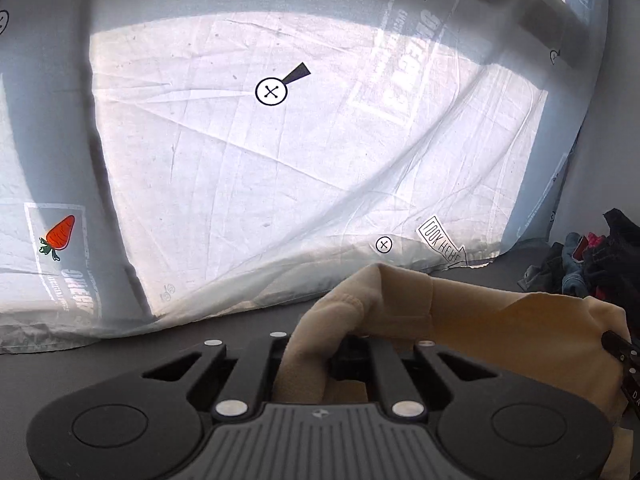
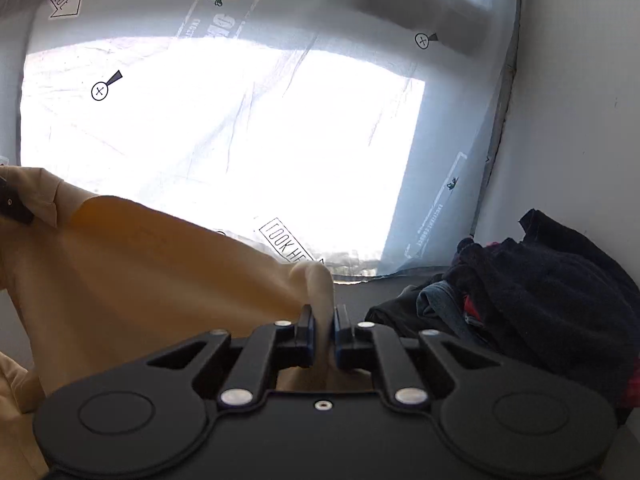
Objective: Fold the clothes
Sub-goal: 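Lift the shirt with both grippers and shake it out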
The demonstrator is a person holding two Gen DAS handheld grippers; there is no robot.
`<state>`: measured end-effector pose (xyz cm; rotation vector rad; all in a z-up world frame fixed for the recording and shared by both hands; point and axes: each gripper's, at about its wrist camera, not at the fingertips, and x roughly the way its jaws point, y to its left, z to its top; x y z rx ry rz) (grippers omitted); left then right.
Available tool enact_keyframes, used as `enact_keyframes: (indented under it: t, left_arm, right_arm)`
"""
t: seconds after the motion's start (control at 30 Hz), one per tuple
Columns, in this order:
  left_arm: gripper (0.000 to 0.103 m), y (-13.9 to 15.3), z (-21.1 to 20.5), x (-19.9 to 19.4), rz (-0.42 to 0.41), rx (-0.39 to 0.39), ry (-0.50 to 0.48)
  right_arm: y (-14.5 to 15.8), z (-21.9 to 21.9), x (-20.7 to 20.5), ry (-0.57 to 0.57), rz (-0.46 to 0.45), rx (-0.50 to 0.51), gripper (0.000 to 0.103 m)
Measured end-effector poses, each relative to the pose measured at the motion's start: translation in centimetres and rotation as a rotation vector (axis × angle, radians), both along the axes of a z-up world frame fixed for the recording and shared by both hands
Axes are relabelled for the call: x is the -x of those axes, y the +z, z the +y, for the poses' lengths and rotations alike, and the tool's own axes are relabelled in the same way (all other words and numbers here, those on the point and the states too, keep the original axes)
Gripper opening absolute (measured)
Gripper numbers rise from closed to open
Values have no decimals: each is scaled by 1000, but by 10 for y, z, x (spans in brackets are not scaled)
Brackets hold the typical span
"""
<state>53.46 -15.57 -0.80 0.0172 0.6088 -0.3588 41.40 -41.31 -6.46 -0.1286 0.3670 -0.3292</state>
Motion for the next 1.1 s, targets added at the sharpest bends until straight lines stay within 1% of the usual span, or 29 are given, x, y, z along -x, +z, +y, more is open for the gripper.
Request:
enact_keyframes:
  t: [0.1, 0.17, 0.2, 0.27, 0.33, 0.4, 0.5, 0.57, 0.63, 0.7, 0.73, 0.83, 0.9, 0.97, 1.1]
  left_arm:
    - [10, 71, 41, 49, -157, 78, 60]
    - [10, 118, 66, 93, -281, 121, 101]
    - [10, 138, 77, 115, -340, 138, 120]
    - [10, 170, 95, 157, -449, 161, 159]
    - [10, 196, 111, 202, -551, 184, 198]
    - [10, 215, 125, 240, -626, 202, 230]
    - [10, 238, 140, 303, -727, 218, 248]
    - [10, 244, 147, 332, -762, 226, 248]
    - [10, 247, 156, 364, -779, 240, 248]
    - [10, 248, 159, 385, -777, 241, 251]
    - [10, 247, 159, 393, -776, 230, 254]
    - [10, 241, 160, 410, -755, 186, 289]
    - [10, 231, 162, 410, -709, 173, 313]
    - [10, 217, 166, 404, -646, 165, 337]
    - [10, 170, 178, 361, -468, 139, 390]
  right_arm:
    - [55, 23, 29, 47, -176, 47, 9]
    - [90, 38, 54, 81, -291, 68, 9]
    - [108, 46, 66, 99, -349, 78, 9]
    - [139, 59, 93, 141, -451, 98, 9]
    - [168, 71, 124, 193, -546, 102, 9]
    - [189, 81, 151, 241, -611, 89, 9]
    - [209, 91, 191, 289, -678, 66, 8]
    - [216, 94, 213, 314, -702, 49, 8]
    - [223, 95, 233, 337, -718, 33, 8]
    - [229, 97, 251, 359, -725, 21, 8]
    - [232, 98, 260, 369, -728, 15, 8]
    - [233, 101, 270, 407, -698, -15, 8]
    - [233, 102, 275, 432, -675, -36, 8]
    - [224, 106, 267, 440, -631, -44, 8]
    - [189, 122, 230, 449, -488, -69, 8]
